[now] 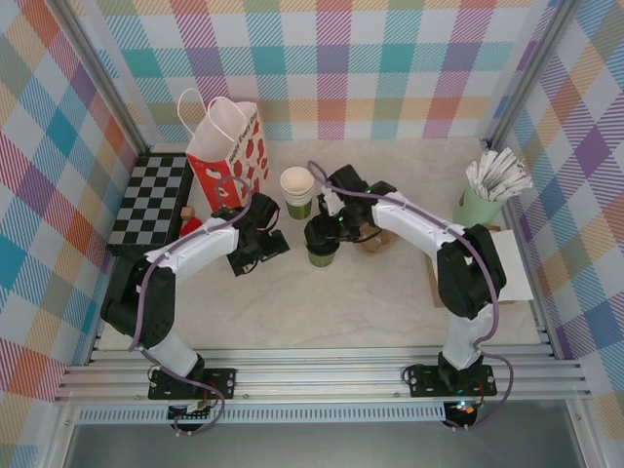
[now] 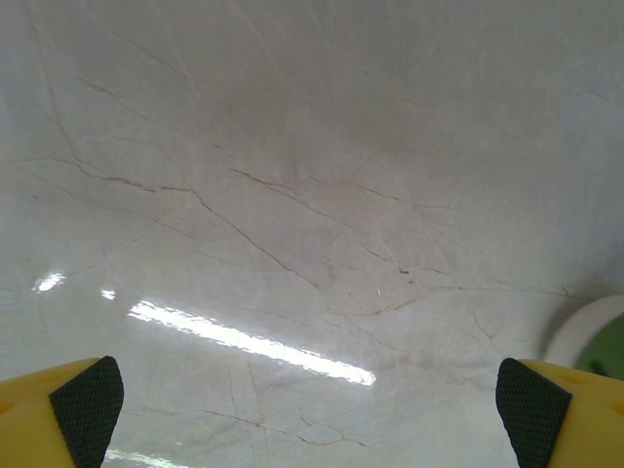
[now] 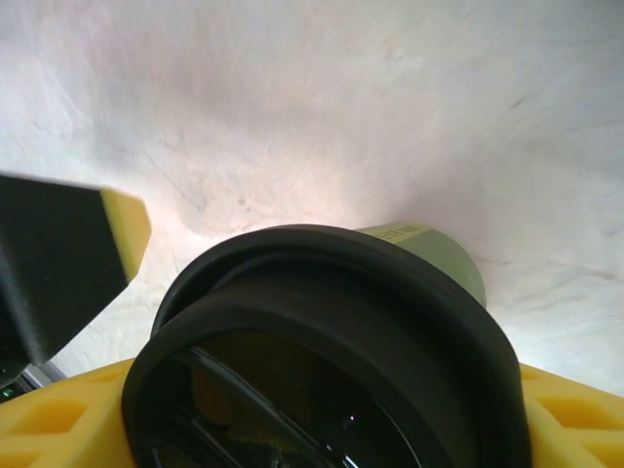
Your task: Pack the takeout coffee
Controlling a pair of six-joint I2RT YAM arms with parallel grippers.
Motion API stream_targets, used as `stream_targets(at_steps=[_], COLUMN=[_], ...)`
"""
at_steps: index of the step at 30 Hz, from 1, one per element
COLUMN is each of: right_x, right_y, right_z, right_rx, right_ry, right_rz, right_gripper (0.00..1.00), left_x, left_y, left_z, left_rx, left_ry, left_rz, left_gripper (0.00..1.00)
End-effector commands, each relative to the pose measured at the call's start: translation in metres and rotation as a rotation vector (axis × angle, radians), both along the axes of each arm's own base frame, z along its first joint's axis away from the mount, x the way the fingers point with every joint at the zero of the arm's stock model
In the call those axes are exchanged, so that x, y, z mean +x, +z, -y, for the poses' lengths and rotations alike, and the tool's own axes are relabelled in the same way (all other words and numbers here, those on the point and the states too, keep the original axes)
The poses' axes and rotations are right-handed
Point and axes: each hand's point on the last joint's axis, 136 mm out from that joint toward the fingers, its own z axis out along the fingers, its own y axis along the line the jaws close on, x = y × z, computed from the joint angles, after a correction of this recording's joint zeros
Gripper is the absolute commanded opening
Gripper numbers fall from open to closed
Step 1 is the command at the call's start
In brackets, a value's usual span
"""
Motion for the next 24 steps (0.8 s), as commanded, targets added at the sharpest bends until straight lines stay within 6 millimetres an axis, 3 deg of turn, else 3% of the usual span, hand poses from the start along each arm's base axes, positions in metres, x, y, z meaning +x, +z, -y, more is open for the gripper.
stream_targets(at_steps=[1, 7, 14, 20, 24], right_x=[0.019, 0.064, 0.132, 0.179, 0.199], right_y=[0.047, 0.077, 0.065, 0.046, 0.033], right_z=[0.012, 0.066, 0.111, 0.123, 0.13], right_rx=[0.117, 0.137, 0.017, -0.034, -0.054], right_ry=[-0.005, -0.147, -0.344, -0.453, -0.502], right_rz=[0.073, 0.103, 0.125, 0.13, 0.128], right_gripper=[0.6, 0.6, 0.6, 0.63, 0.63], left_x=[0.006, 0.009, 0.014, 0.009, 0.004], left_y=[0.028, 0.041, 0.044, 0.041, 0.039], left_z=[-0.012, -0.018, -0.011, -0.013, -0.017], left_rx=[0.032, 0.046, 0.013, 0.006, 0.016], left_ry=[0.013, 0.025, 0.022, 0.019, 0.022], left_rz=[0.072, 0.125, 0.148, 0.147, 0.14], left_gripper=[1.0, 1.0, 1.0, 1.0, 1.0])
